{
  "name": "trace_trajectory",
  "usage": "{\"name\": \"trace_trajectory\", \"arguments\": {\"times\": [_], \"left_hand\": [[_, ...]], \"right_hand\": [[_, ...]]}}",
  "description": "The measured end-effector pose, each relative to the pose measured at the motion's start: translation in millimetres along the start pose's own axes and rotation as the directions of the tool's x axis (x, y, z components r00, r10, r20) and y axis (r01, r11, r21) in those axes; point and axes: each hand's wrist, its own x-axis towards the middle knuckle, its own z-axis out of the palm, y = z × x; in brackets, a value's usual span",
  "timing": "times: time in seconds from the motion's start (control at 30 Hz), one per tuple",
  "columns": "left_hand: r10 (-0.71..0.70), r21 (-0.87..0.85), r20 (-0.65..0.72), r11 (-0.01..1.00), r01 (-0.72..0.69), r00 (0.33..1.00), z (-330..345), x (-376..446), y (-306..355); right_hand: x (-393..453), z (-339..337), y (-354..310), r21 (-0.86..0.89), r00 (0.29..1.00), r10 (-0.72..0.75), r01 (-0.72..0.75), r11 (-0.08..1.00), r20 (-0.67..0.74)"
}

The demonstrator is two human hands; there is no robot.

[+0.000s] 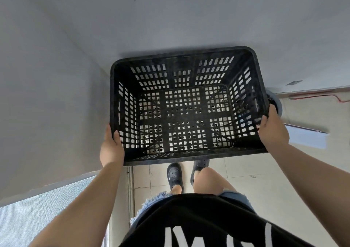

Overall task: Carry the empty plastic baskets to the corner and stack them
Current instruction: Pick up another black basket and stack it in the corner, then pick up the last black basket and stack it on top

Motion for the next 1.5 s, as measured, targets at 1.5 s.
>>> {"name": "trace_trajectory", "arguments": {"times": [1.5], "left_hand": [[0.900, 0.340, 0.431, -0.224, -0.913, -0.061, 50.0, -370.6, 455.0]], "right_hand": [[-161.9, -364.3, 215.8, -0.406, 0.920, 0.175, -0.318, 0.857, -0.352]]}}
